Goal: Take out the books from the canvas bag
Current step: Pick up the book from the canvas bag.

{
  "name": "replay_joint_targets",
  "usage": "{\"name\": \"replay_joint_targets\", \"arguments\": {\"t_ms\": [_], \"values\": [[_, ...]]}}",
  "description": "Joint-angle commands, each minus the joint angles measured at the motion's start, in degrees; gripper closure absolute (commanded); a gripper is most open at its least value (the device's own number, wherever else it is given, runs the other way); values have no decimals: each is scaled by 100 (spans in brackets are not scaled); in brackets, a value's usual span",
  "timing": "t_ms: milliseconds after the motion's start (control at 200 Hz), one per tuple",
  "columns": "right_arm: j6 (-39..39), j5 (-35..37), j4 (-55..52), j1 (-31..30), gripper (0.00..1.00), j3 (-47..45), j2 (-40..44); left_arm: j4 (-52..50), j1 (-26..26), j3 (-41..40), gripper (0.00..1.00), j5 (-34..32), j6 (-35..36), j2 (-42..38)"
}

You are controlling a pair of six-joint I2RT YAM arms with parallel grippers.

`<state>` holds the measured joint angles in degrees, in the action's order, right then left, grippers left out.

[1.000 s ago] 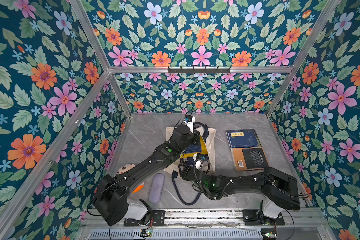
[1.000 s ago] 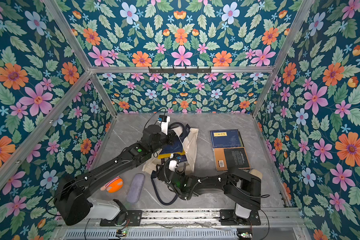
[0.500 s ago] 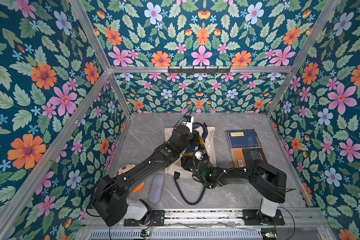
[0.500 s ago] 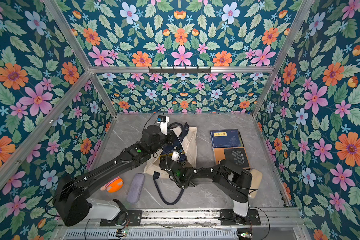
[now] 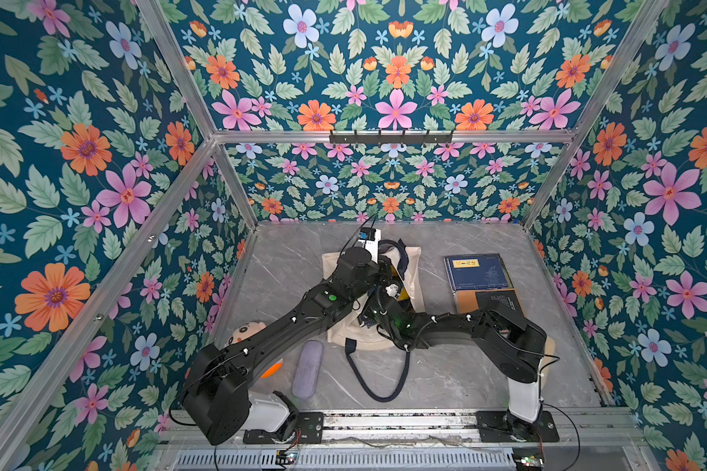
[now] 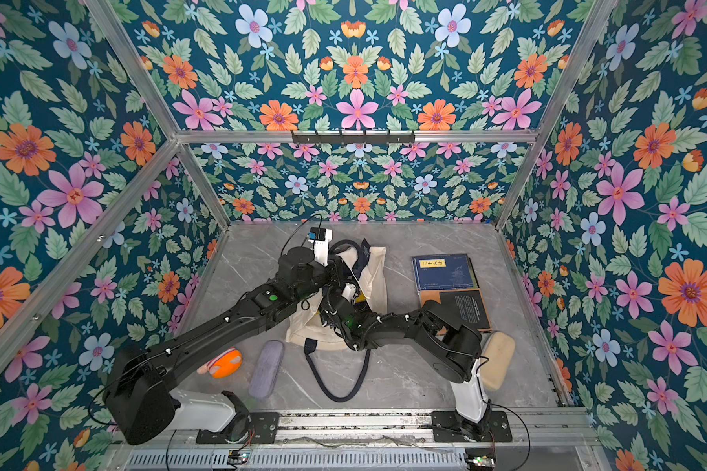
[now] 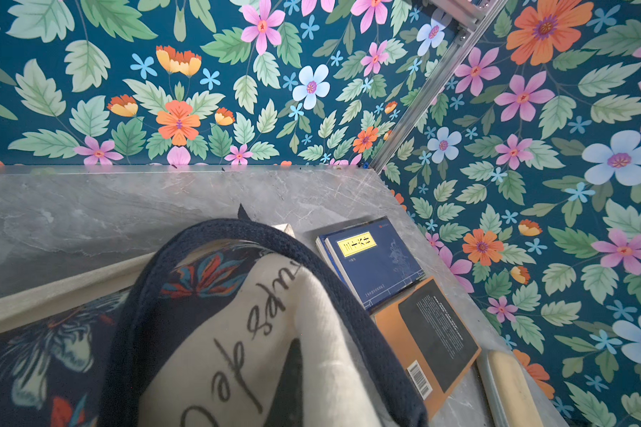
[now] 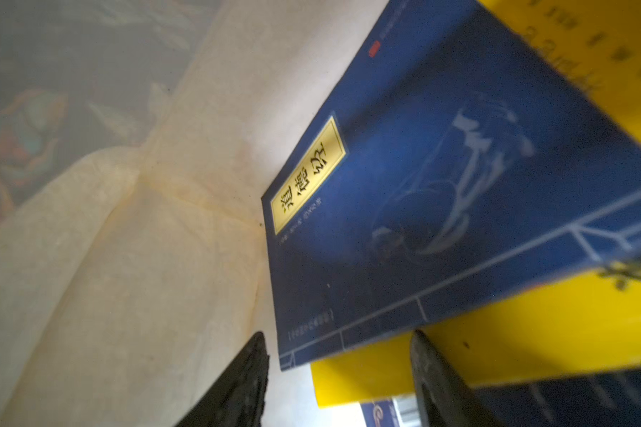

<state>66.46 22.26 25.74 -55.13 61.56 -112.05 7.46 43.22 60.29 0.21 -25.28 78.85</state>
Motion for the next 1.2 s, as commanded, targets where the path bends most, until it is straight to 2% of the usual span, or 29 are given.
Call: {"name": "replay_joint_targets", "arguments": {"t_ms": [0, 130, 290, 405, 480, 600, 720, 835, 990, 1195], "values": [[193, 14, -146, 115, 39, 99, -80, 572, 19, 10, 100, 260, -40, -51], [483, -84, -268, 291, 39, 193, -213, 596, 37, 11, 100, 320, -30, -45], [1357, -48, -813, 413, 39, 242, -389, 607, 46, 4, 100, 318, -4, -38], [1740, 293, -1288, 433, 39, 276, -334, 576, 54, 0, 100, 215, 51, -27], [1647, 378, -1302, 449, 39, 278, -279, 549, 88, 9, 100, 126, 106, -36], [1503, 95, -1280, 444, 40, 246, -197, 463, 124, 35, 100, -65, 150, -36], [1284, -156, -648, 364, 47, -50, -94, 390, 127, 62, 100, -253, 170, -10], [1182, -387, -521, 271, 46, -144, 17, 362, 141, 62, 100, -391, 172, -1], [1182, -86, -633, -61, 42, -306, 264, 318, 161, 79, 100, -489, 188, 25], [1587, 16, -935, -115, 43, -436, 294, 284, 228, 88, 100, -596, 260, 43]]}}
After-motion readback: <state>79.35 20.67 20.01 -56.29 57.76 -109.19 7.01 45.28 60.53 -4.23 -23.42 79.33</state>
